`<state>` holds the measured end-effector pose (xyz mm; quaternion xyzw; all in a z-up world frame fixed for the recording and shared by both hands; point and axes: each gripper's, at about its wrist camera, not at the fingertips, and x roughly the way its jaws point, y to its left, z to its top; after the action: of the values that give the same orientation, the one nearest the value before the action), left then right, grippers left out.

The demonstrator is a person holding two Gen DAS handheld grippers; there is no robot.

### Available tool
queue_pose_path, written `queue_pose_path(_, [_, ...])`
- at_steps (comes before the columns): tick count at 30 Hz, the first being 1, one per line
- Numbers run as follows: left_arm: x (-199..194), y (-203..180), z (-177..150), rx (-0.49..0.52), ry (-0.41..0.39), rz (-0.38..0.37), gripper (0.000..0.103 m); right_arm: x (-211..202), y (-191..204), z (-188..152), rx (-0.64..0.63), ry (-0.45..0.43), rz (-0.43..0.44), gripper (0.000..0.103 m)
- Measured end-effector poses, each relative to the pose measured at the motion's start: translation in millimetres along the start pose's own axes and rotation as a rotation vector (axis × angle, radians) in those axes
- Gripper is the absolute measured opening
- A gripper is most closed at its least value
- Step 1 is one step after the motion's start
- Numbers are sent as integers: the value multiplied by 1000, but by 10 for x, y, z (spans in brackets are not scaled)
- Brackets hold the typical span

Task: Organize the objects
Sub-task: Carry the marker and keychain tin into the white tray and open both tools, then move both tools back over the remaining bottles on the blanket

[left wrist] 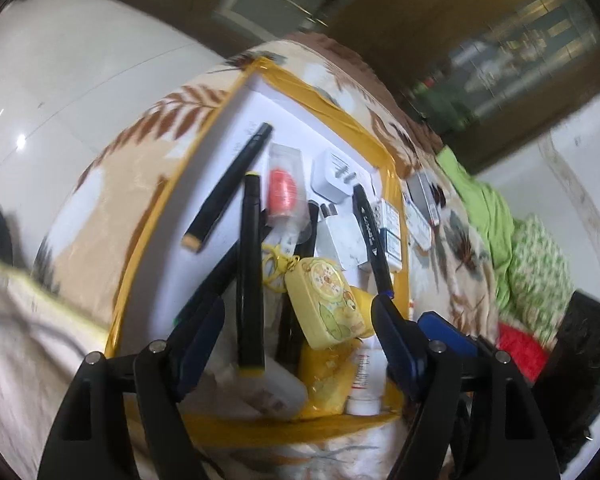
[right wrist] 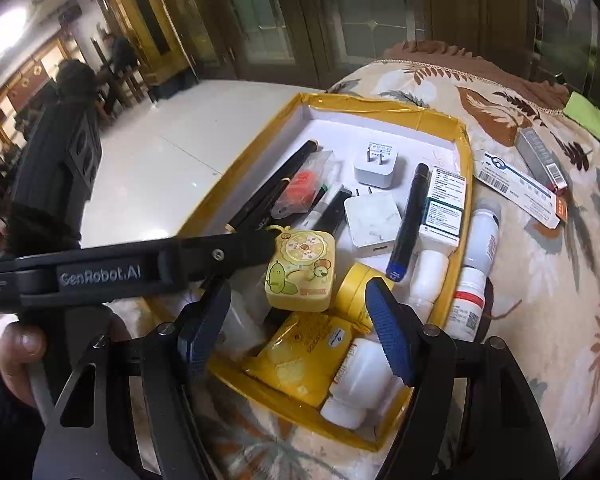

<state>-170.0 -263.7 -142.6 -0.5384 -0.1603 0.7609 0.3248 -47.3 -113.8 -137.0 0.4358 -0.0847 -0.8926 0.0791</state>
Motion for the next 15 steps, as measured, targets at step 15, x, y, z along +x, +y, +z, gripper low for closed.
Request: queue_pose_path(15, [-457,-719,-1009,79,-21,3,76,-160,-625,33,342,1,64,71])
